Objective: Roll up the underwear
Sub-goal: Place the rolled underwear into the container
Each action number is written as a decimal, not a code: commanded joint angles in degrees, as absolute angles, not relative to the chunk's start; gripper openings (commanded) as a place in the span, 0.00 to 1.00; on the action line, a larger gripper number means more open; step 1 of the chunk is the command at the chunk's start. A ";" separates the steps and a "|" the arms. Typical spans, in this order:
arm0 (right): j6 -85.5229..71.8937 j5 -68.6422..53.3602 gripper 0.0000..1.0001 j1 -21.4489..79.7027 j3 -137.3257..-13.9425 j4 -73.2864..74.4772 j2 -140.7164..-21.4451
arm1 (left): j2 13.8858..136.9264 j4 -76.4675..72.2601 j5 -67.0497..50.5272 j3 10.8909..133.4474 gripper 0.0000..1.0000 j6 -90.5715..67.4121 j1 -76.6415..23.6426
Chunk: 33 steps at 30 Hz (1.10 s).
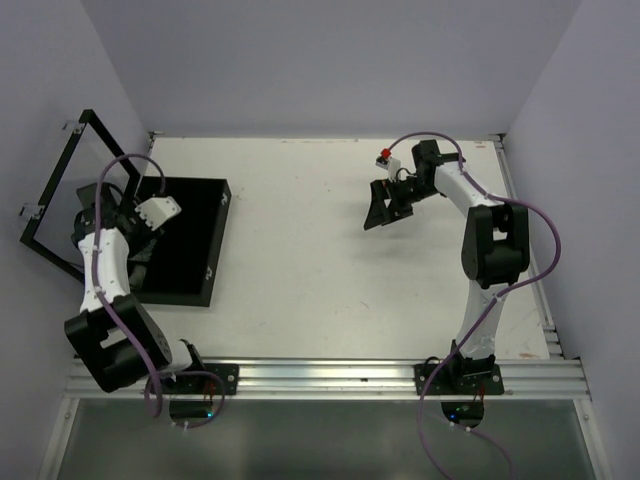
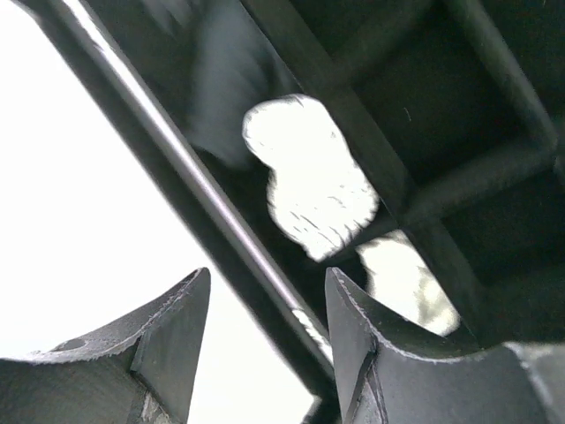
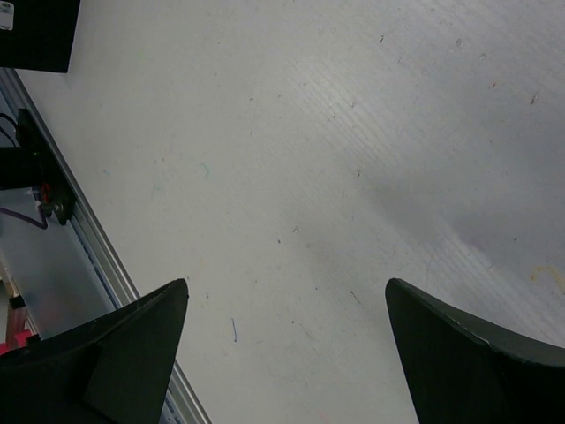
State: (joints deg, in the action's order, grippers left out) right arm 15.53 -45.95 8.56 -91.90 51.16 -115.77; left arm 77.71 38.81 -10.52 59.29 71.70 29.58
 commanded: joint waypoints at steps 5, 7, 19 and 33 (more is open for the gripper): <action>17.49 -44.04 0.98 8.35 -93.78 50.80 -110.83 | 74.97 36.73 -11.60 68.97 0.65 63.66 15.68; 18.10 -42.81 0.98 8.35 -93.26 50.63 -109.43 | 76.37 36.83 -11.69 71.27 0.68 58.05 9.36; 20.83 -35.69 0.99 8.35 -79.84 44.41 -96.96 | 95.79 34.64 -15.81 84.29 1.00 29.90 -23.62; 16.00 -29.27 0.98 13.88 -52.47 24.70 -79.81 | 91.67 19.78 -14.07 61.09 1.00 15.03 -25.75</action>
State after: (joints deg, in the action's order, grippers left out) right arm 16.51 -31.35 12.62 -53.74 31.27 -81.36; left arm 94.59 25.23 -15.99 62.02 18.55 -26.13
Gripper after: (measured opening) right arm 0.985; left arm 0.997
